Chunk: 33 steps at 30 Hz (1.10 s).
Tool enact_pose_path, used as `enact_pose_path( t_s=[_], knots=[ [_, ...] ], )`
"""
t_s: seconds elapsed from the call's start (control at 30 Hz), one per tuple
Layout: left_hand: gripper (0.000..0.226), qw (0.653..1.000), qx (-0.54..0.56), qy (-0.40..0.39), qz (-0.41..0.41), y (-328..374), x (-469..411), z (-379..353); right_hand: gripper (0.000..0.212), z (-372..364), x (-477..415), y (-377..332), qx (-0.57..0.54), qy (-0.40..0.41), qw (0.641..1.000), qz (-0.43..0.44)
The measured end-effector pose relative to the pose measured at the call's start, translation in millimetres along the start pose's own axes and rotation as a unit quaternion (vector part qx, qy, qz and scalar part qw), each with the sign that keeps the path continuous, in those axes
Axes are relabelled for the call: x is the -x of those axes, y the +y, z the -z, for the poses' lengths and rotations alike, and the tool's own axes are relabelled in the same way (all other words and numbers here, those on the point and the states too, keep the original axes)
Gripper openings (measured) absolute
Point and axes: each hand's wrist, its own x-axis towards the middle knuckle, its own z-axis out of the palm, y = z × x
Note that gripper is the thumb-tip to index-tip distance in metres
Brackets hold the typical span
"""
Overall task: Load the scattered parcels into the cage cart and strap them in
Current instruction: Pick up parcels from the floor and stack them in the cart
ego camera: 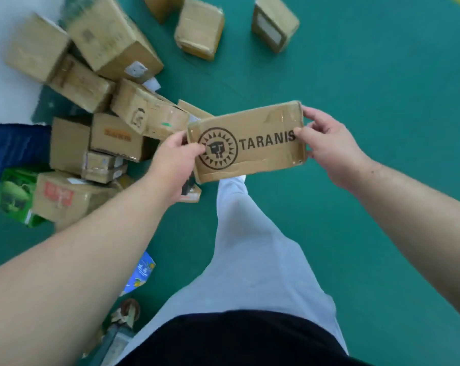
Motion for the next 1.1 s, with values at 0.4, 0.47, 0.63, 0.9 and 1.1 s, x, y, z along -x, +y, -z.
enact_pose_path(
  t_s=[0.4, 0.47, 0.63, 0.9, 1.1],
  knots=[
    [0.021, 0.918, 0.331, 0.213, -0.046, -232, 272, 156, 0.034, -184, 221, -26, 0.182, -0.268, 0.927, 0.188],
    [0.017, 0.881, 0.396, 0.254, -0.052, -294, 327, 154, 0.031, -221, 276, -9, 0.224, -0.305, 0.897, 0.227],
    [0.021, 0.766, 0.534, 0.356, -0.040, -435, 447, 126, 0.045, -300, 414, 57, 0.348, -0.410, 0.793, 0.286],
    [0.022, 0.586, 0.643, 0.493, -0.007, -577, 594, 70, 0.039, -381, 598, 171, 0.482, -0.541, 0.587, 0.361],
    [0.023, 0.470, 0.692, 0.548, 0.005, -635, 649, 47, 0.036, -422, 685, 238, 0.513, -0.588, 0.464, 0.420]
  ],
)
